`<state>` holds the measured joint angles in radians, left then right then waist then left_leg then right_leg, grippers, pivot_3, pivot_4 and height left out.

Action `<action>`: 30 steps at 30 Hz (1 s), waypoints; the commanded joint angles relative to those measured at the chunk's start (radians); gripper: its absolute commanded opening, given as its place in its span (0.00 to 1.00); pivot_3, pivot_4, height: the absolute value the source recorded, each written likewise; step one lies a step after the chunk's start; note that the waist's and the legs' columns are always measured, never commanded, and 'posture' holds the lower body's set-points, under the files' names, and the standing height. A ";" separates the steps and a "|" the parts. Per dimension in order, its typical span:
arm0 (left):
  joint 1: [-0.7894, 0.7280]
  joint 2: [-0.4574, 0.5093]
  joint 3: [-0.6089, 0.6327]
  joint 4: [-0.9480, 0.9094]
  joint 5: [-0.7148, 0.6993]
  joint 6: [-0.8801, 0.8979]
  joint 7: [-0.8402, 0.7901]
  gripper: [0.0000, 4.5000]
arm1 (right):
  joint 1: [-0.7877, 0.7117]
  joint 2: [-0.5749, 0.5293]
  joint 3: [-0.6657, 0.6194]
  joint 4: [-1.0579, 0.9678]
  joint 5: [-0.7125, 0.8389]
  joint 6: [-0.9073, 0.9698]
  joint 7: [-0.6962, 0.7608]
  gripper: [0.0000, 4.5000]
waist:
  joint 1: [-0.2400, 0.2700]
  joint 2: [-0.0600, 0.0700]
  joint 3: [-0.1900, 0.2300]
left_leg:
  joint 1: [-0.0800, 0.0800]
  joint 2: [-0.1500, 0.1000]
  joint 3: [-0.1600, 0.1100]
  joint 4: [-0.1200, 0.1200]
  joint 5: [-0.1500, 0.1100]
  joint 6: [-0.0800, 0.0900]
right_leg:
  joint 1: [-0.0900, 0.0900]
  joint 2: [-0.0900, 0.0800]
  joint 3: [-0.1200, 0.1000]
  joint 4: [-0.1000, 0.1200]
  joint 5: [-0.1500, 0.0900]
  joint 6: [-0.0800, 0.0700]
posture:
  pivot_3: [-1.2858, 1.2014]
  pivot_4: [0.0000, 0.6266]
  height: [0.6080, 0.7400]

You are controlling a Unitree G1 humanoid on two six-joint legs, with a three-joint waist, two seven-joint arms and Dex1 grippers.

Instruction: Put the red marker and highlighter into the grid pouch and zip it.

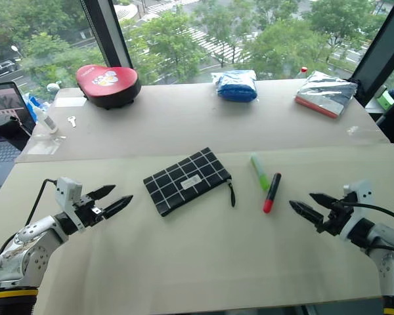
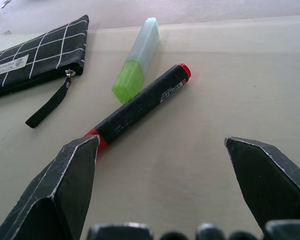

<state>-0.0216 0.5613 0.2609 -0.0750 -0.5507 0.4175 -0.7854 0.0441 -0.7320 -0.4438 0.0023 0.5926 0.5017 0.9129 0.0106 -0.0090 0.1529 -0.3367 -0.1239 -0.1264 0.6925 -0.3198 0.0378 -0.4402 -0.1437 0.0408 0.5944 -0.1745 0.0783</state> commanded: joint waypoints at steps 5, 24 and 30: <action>-0.083 0.024 -0.056 0.095 0.037 -0.163 -0.191 1.00 | -0.022 0.011 -0.006 -0.004 -0.009 -0.056 -0.003 0.99 | 0.002 0.000 0.000 | 0.000 0.000 0.000 0.000 0.000 0.000 | 0.001 0.000 0.000 0.000 0.000 0.000 | 0.52 0.24 1.00; -0.248 0.108 -0.181 0.492 0.362 -1.067 -0.358 1.00 | -0.213 0.043 0.087 -0.197 0.095 0.033 -0.043 0.01 | -0.007 0.000 0.000 | 0.000 0.000 0.002 0.000 -0.001 0.001 | -0.001 -0.001 -0.001 -0.001 0.000 0.000 | 0.52 0.24 1.00; -0.266 0.119 -0.254 0.484 0.380 -1.085 -0.394 1.00 | -0.424 0.107 0.402 -0.159 -0.134 -0.005 -0.104 0.01 | -0.020 0.000 0.000 | 0.000 0.001 0.004 0.001 -0.001 0.002 | -0.002 -0.001 -0.002 0.000 0.000 0.000 | 0.52 0.24 1.00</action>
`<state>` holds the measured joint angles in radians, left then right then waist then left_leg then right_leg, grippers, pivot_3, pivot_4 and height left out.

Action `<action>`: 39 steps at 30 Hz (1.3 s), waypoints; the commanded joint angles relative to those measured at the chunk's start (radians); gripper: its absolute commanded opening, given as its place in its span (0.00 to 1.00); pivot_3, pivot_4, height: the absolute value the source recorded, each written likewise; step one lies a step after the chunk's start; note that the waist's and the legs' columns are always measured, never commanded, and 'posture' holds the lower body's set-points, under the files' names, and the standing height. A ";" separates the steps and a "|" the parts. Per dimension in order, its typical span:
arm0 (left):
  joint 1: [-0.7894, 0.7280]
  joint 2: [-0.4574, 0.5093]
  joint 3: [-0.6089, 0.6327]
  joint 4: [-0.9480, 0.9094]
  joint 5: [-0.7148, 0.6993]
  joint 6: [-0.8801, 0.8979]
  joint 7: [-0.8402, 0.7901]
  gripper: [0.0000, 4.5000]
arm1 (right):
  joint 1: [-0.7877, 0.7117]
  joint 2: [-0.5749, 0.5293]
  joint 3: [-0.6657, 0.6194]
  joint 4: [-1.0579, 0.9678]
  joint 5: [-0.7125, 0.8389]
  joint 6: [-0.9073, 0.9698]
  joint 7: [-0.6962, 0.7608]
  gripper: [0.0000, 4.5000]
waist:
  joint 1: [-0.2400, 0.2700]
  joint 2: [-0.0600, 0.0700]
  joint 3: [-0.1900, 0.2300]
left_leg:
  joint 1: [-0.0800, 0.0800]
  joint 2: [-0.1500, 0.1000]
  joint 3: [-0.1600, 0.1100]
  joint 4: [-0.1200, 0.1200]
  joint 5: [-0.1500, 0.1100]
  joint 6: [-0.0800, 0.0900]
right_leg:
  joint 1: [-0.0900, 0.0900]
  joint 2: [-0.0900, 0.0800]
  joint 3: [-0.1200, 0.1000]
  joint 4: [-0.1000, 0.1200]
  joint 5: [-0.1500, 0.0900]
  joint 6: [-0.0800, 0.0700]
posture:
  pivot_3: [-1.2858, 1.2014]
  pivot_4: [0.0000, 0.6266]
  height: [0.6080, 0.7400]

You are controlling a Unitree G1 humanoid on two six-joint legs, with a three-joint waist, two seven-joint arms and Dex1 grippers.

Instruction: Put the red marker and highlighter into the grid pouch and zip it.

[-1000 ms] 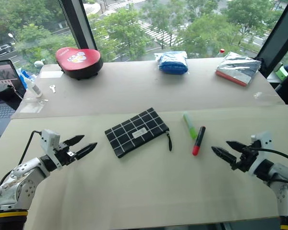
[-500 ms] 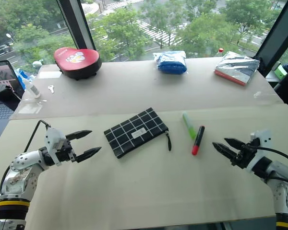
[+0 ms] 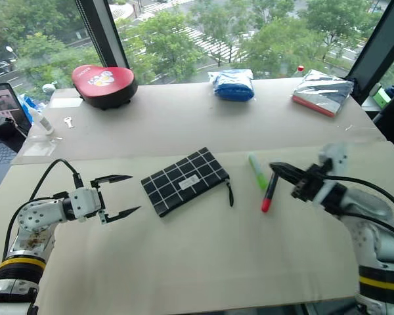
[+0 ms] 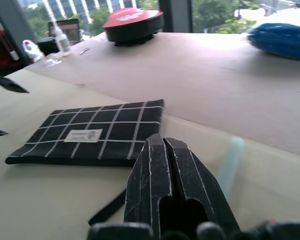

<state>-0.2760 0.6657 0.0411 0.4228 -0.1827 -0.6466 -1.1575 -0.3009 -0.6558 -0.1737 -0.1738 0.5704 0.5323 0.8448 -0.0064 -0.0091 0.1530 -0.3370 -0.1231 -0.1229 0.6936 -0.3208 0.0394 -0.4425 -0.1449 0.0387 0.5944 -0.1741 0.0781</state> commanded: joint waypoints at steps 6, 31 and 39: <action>-0.005 0.047 -0.093 -0.005 0.053 -0.011 -0.045 1.00 | -0.248 0.121 0.351 0.166 -0.309 -0.044 -0.086 0.01 | -0.006 0.000 0.000 | -0.008 0.000 0.000 0.001 0.000 0.000 | -0.011 -0.001 -0.002 0.001 0.000 0.000 | 0.52 0.24 1.00; -0.040 -0.021 -0.166 -0.068 0.288 -0.174 0.263 1.00 | -0.350 0.166 0.476 0.445 -0.575 -0.145 -0.065 0.01 | -0.005 0.000 -0.002 | -0.012 -0.001 0.001 0.004 0.001 -0.001 | -0.014 -0.002 -0.009 0.001 0.003 -0.003 | 0.52 0.24 1.00; -0.062 -0.066 -0.208 -0.048 0.367 -0.210 0.377 1.00 | -0.327 0.170 0.470 0.409 -0.577 -0.124 -0.058 0.01 | -0.003 0.000 -0.003 | -0.012 -0.001 0.001 0.004 0.001 -0.001 | -0.014 -0.002 -0.009 0.002 0.003 -0.003 | 0.52 0.24 1.00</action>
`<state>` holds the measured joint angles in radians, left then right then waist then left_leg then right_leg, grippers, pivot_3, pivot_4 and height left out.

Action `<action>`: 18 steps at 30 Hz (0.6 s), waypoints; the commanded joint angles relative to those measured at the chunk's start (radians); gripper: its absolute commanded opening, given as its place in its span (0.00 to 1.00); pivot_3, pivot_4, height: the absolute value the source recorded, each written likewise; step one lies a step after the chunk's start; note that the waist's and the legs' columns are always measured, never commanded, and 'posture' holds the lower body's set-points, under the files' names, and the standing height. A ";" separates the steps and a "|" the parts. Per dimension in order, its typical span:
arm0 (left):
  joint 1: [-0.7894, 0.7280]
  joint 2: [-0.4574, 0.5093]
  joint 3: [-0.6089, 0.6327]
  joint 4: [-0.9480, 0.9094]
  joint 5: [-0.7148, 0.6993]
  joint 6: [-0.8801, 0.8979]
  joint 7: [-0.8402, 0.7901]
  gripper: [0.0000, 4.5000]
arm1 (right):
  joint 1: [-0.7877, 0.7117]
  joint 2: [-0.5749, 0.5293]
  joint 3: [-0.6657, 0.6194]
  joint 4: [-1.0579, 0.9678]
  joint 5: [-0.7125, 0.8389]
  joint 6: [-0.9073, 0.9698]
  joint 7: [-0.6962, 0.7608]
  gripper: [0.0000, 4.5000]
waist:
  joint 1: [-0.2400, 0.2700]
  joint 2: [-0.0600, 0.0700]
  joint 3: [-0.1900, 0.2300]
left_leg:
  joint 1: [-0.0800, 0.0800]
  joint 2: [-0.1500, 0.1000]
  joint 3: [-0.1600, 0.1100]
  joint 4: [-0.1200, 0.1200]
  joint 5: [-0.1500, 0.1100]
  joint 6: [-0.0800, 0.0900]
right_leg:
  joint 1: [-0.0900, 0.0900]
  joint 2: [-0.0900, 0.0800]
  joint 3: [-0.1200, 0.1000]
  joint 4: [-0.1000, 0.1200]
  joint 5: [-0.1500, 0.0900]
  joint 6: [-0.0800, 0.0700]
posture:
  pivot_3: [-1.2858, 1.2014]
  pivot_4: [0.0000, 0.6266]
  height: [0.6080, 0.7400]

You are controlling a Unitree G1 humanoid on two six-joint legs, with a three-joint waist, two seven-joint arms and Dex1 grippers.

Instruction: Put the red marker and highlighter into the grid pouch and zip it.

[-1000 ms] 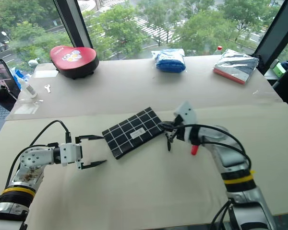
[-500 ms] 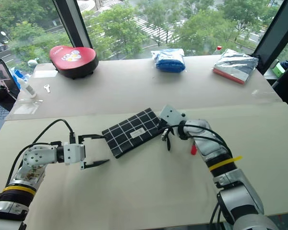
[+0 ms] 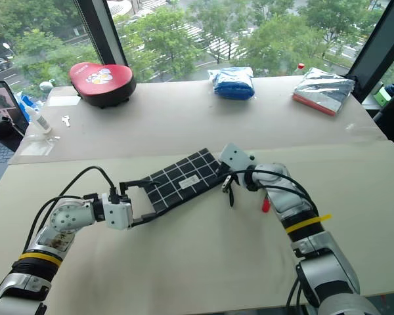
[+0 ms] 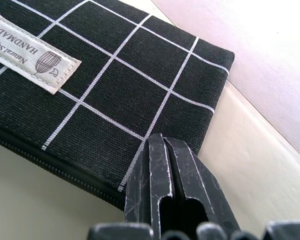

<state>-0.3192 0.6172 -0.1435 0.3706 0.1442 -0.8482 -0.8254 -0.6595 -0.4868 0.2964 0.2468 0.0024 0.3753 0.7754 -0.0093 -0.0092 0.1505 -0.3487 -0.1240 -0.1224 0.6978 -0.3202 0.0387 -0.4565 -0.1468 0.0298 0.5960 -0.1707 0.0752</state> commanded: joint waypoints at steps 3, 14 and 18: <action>-0.026 -0.034 -0.043 0.001 0.046 -0.007 0.064 1.00 | 0.046 0.003 0.000 -0.033 -0.007 0.044 0.011 0.01 | -0.001 0.000 0.000 | 0.000 0.000 0.000 0.000 0.000 0.000 | 0.000 0.000 0.000 0.000 0.000 0.000 | 0.52 0.24 1.00; -0.041 -0.032 -0.102 0.005 -0.002 0.016 0.038 0.58 | 0.075 -0.003 -0.013 -0.069 -0.010 0.069 0.009 0.00 | -0.003 0.000 -0.001 | 0.000 0.000 0.000 0.000 0.000 0.000 | 0.000 0.000 0.000 0.000 0.000 0.000 | 0.52 0.24 1.00; -0.040 -0.032 -0.103 -0.010 -0.022 0.033 0.033 0.26 | 0.079 -0.005 -0.015 -0.075 -0.012 0.074 0.010 0.00 | -0.003 0.000 -0.001 | 0.000 0.000 0.000 0.000 0.000 0.000 | 0.000 0.000 0.000 0.000 0.000 0.000 | 0.52 0.24 1.00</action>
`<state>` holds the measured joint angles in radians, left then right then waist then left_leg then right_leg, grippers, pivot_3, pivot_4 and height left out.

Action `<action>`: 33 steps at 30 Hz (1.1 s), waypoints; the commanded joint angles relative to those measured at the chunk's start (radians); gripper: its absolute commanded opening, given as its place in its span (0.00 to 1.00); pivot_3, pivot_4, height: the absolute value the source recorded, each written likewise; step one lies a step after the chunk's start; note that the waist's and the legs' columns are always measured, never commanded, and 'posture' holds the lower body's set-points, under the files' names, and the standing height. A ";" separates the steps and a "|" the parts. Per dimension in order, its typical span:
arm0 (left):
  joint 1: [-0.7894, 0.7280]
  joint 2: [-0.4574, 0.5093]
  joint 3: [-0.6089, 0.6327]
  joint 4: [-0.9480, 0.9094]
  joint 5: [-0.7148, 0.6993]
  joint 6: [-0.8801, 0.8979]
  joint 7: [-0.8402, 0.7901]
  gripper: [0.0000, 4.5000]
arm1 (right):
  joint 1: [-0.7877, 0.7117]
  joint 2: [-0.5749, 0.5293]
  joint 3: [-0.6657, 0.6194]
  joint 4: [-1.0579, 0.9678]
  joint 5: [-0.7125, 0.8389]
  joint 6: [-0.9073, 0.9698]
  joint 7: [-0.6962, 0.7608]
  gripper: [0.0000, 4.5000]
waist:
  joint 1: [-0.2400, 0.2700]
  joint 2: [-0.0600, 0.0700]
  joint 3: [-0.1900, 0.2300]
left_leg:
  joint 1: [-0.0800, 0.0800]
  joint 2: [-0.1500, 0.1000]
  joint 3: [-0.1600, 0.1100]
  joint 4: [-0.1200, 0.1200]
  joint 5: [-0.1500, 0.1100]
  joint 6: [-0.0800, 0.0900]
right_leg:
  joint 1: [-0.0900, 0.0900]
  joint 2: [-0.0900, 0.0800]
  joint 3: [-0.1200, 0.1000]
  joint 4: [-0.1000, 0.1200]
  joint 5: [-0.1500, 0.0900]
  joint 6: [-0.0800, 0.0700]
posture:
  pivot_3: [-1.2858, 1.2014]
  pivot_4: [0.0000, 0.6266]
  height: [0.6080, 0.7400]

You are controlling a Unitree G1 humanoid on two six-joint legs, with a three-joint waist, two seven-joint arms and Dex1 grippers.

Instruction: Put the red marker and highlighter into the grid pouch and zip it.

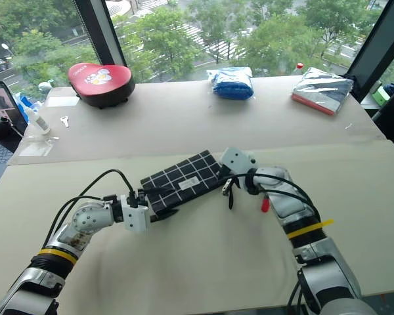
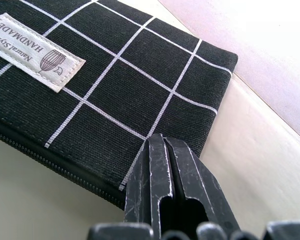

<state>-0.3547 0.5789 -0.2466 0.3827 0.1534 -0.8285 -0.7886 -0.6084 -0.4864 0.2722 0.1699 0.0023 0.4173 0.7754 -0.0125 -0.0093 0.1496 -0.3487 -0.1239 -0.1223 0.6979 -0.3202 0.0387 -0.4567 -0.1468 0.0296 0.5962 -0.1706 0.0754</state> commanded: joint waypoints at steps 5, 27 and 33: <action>0.002 0.006 0.009 -0.066 -0.061 0.064 -0.006 0.00 | 0.031 -0.002 0.005 -0.001 -0.007 0.030 0.014 0.00 | 0.000 0.000 -0.001 | 0.000 0.000 0.000 0.000 0.000 0.000 | 0.000 0.000 0.000 0.000 0.000 0.000 | 0.52 0.24 1.00; 0.010 -0.133 0.092 -0.124 -0.299 0.395 -0.013 0.00 | 0.210 -0.091 -0.571 -0.540 0.666 0.615 -0.046 0.68 | 0.011 0.001 0.000 | -0.004 0.000 -0.003 0.000 0.000 0.000 | -0.001 0.000 -0.004 0.001 0.000 0.000 | 0.52 0.24 1.00; -0.013 -0.192 0.092 -0.138 -0.327 0.435 -0.030 0.00 | 0.277 -0.120 -0.471 -0.578 0.573 0.567 -0.139 0.68 | -0.002 0.001 0.000 | -0.004 0.001 0.002 0.004 0.000 0.000 | -0.002 -0.002 -0.003 0.000 0.003 -0.002 | 0.52 0.24 1.00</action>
<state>-0.3562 0.3871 -0.1696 0.2745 -0.1494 -0.3996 -0.8142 -0.3271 -0.5894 -0.2054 -0.3557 0.5905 1.0273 0.6488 -0.0146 -0.0088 0.1493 -0.3525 -0.1227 -0.1191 0.7030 -0.3203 0.0388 -0.4581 -0.1486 0.0265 0.5959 -0.1657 0.0737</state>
